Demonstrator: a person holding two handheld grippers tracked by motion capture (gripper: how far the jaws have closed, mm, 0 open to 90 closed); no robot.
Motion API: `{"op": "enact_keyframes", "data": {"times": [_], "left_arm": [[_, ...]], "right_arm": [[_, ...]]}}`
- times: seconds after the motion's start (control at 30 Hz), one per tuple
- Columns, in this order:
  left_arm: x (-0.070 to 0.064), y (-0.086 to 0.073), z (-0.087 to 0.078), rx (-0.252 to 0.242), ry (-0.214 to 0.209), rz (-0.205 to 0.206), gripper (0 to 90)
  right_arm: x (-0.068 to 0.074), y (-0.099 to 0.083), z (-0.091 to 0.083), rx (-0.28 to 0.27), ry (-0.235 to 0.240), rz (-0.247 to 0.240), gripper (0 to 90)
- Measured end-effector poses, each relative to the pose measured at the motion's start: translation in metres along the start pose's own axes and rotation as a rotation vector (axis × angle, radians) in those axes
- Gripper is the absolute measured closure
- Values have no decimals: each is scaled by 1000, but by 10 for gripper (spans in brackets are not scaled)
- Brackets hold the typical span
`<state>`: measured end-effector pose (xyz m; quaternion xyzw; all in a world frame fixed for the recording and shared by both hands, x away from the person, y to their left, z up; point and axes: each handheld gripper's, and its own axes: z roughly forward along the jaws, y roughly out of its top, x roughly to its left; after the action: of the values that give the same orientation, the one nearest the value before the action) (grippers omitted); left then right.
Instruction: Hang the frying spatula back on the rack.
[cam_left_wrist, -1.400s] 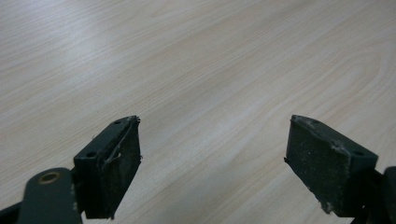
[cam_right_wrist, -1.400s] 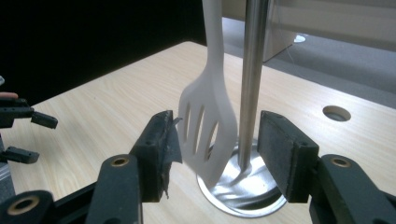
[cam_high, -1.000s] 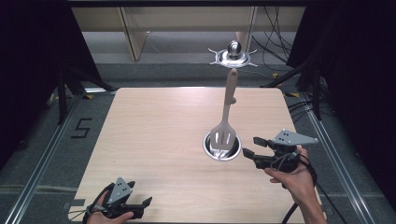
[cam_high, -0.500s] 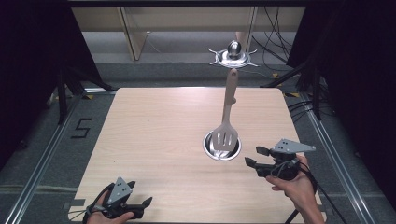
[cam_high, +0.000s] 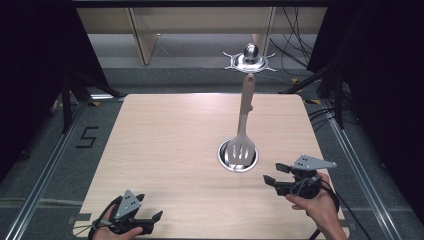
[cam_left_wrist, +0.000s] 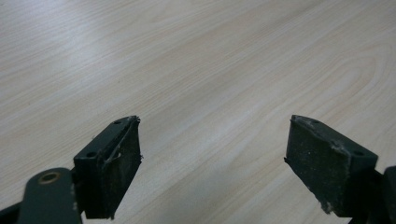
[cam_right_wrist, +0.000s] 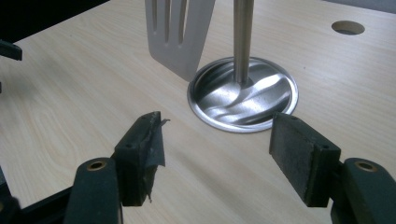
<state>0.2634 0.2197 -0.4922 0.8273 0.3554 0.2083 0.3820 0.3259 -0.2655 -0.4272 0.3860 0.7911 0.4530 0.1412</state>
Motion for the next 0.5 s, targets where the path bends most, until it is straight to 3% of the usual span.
{"op": "enact_keyframes", "data": {"times": [0.03, 0.07, 0.1, 0.13, 0.17, 0.2, 0.23, 0.27, 0.3, 0.4, 0.43, 0.47, 0.5], "left_arm": [[-2, 0, 1, -18, -10, -19, 172], [0, 0, 1, -8, 2, 5, 172], [0, 0, 1, -8, 2, 5, 172], [-3, -1, 0, -4, -1, -33, 172], [-3, -1, 0, -4, -1, -33, 172], [2, 0, 0, -6, -4, 22, 172], [-1, -1, 0, -5, -9, -11, 172], [-2, -2, 0, -10, -8, -36, 172], [-2, -2, 0, -10, -8, -36, 172], [-1, -1, 0, -8, -8, -18, 172], [-2, -1, 0, -10, -8, -28, 172], [-1, -1, 0, -4, 2, -21, 172], [2, -1, 0, -5, 3, 25, 172]], "right_arm": [[0, 0, 0, 0, 0, 0, 357], [1, -2, 0, 5, 8, 22, 356], [-2, -3, 1, -5, 9, -17, 355], [0, -4, 0, 8, 10, 11, 353], [0, -4, 0, 8, 10, 11, 353], [-1, -7, 0, 9, 14, 14, 345], [-3, -7, 0, 1, -5, -11, 342], [-3, -9, 0, 9, 9, 9, 340], [-3, -9, 0, 9, 9, 9, 340], [-5, -11, -2, 6, 9, 0, 340], [-4, -12, -3, 7, 2, 5, 339], [-7, -13, -4, -7, 2, -19, 339], [-7, -13, -4, -7, 2, -19, 339]]}}
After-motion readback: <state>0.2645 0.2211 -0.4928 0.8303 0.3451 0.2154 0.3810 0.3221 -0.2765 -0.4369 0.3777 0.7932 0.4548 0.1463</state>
